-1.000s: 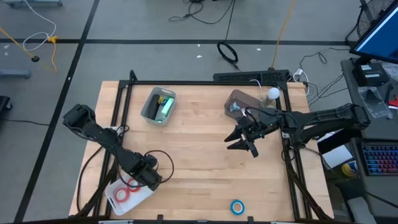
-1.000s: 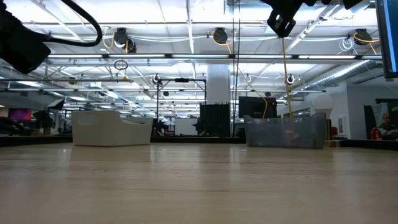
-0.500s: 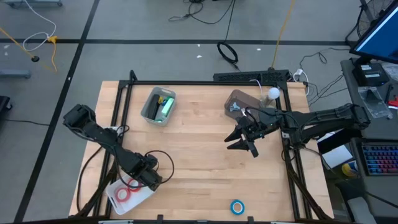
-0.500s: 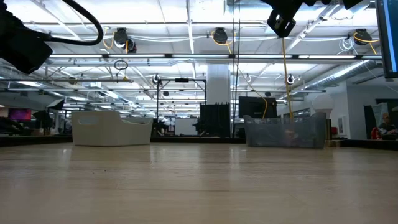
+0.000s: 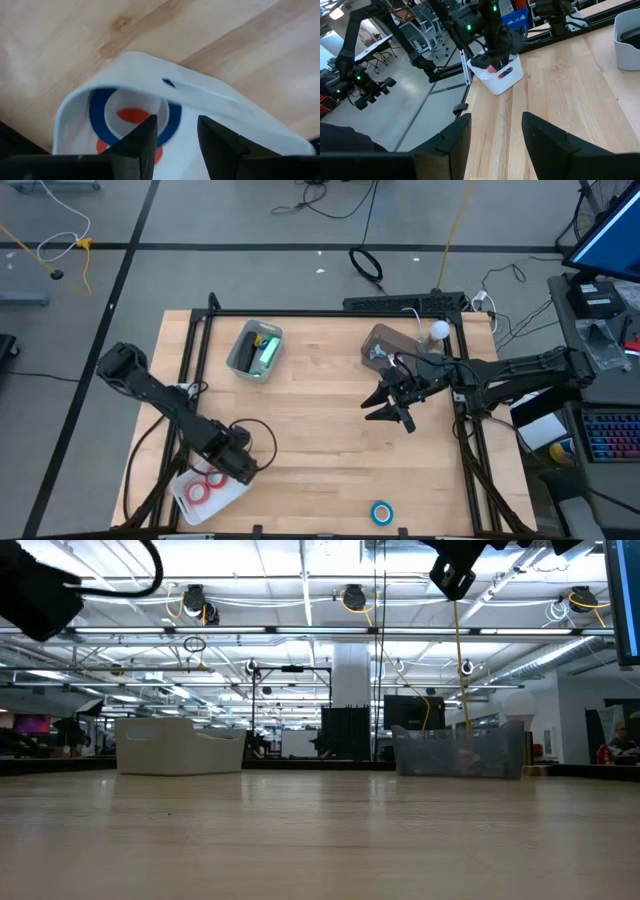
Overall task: Pick and place Stapler, Stapler remover, tape
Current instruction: Put the blue tape into the white bin
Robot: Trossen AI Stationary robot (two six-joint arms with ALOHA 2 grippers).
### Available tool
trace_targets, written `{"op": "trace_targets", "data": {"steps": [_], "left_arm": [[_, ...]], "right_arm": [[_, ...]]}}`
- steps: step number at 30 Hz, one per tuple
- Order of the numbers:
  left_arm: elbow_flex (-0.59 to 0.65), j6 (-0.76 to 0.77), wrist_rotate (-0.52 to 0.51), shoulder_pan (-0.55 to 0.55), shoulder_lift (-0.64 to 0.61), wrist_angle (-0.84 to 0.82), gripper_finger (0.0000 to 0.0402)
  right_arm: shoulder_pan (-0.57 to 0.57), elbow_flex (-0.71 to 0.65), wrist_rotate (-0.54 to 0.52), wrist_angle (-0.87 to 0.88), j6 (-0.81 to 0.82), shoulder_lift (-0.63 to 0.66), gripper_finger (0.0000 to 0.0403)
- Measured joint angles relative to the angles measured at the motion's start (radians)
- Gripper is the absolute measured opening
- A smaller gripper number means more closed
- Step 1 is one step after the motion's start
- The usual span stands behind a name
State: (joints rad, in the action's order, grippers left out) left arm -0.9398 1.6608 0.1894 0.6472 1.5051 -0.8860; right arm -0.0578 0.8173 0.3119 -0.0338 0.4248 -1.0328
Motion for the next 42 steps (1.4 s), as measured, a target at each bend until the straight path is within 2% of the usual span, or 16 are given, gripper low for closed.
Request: {"op": "trace_targets", "data": {"steps": [5,8,10,13,17,20,24,26,28,30,34,42], "left_arm": [[0.0,0.056,-0.008,0.002,-0.102,0.001,0.0141],[-0.008,0.093,-0.06,0.003,-0.178,0.014,0.0141],[-0.03,0.095,-0.162,0.004,-0.225,0.038,0.014],[-0.065,0.005,-0.361,-0.003,-0.278,0.149,0.014],[-0.077,-0.207,-0.59,-0.038,-0.316,0.391,0.014],[-0.077,-0.42,-0.68,-0.071,-0.317,0.582,0.014],[-0.078,-0.684,-0.699,-0.127,-0.31,0.736,0.014],[-0.078,-0.771,-0.702,-0.159,-0.305,0.75,0.014],[-0.077,-0.834,-0.727,-0.186,-0.305,0.747,0.014],[-0.078,-0.867,-0.741,-0.214,-0.307,0.743,0.014],[-0.077,-0.923,-0.741,-0.255,-0.305,0.725,0.014],[-0.077,-0.926,-0.74,-0.285,-0.306,0.637,0.014]], "right_arm": [[0.0,0.0,0.0,0.0,0.0,0.0,0.0171],[0.0,0.0,0.0,0.0,0.0,0.0,0.0171],[0.0,0.0,0.0,0.0,0.0,0.0,0.0171],[0.0,0.0,0.002,0.001,0.0,0.0,0.0171],[0.0,0.0,0.004,0.0,0.012,0.0,0.0171],[0.0,0.0,0.004,0.001,0.05,0.0,0.0171],[0.0,0.0,0.004,0.0,0.133,0.0,0.0171],[-0.003,0.0,0.007,0.001,0.197,0.0,0.0171],[-0.011,0.0,0.034,0.001,0.185,0.0,0.0171],[-0.04,0.0,0.055,0.001,0.147,0.0,0.0171],[-0.133,0.0,-0.018,0.042,0.145,0.0,0.0171],[-0.368,0.022,-0.205,0.362,0.319,-0.019,0.0171]]}}
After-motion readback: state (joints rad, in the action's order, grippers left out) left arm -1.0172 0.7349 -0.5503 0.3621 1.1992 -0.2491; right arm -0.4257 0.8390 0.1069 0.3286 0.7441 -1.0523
